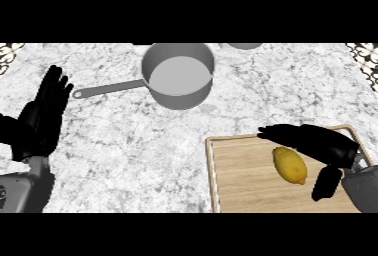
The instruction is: Pick the lemon from the tray and place it in the pot
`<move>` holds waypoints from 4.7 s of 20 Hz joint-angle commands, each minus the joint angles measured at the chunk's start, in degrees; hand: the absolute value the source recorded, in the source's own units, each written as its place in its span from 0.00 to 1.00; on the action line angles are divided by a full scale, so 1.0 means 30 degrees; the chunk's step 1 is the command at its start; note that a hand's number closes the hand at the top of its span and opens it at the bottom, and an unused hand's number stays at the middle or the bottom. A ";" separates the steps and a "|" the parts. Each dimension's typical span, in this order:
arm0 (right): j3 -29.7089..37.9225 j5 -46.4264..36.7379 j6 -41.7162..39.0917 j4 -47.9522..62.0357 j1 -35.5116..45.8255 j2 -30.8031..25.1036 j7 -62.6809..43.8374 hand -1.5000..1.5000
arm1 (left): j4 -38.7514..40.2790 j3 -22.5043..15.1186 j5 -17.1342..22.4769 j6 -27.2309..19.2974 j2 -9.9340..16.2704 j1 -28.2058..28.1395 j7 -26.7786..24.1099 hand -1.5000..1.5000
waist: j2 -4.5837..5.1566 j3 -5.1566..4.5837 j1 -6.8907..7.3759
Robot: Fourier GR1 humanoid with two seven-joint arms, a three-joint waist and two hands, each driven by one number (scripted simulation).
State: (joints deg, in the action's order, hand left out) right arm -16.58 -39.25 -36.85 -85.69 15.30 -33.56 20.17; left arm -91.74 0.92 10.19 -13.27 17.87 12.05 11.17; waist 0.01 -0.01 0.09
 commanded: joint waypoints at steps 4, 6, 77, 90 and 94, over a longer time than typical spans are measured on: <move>0.0440 -0.1839 0.0369 0.1947 -0.0085 0.0559 0.2128 0.00 | 0.0188 0.1138 -0.0137 0.0636 -0.0077 0.0879 0.0813 0.50 | 0.0007 0.0005 -0.0014; -0.0891 -0.2537 0.0571 0.0631 0.0389 0.0056 0.2855 1.00 | -0.1784 -0.0226 -0.0935 -0.0295 -0.0723 -0.0245 0.1412 0.50 | -0.0020 0.0012 0.0081; -0.8900 -0.3814 2.4068 1.5773 1.8583 1.1180 -2.7700 1.00 | 0.0852 0.0250 -0.1077 0.1557 -0.1740 0.1779 0.0106 0.50 | 0.0561 -0.0053 0.1796; -0.6134 0.4603 2.6616 1.5466 1.6268 1.1184 -2.1292 0.00 | 0.0644 -0.0315 -0.1647 0.1344 -0.2225 0.1502 -0.0241 0.50 | 0.0795 0.0009 0.2472; -0.4616 0.6226 2.9079 1.4389 1.6403 1.1185 -1.8461 0.00 | 0.0830 0.0233 -0.1317 0.1750 -0.1607 0.2043 0.0001 0.50 | 0.0857 0.0042 0.2401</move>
State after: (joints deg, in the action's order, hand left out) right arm -33.53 -25.72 43.98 -40.32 65.15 -0.16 -41.63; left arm -90.30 0.71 6.04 -8.37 12.48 17.73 11.90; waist 2.28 0.08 7.28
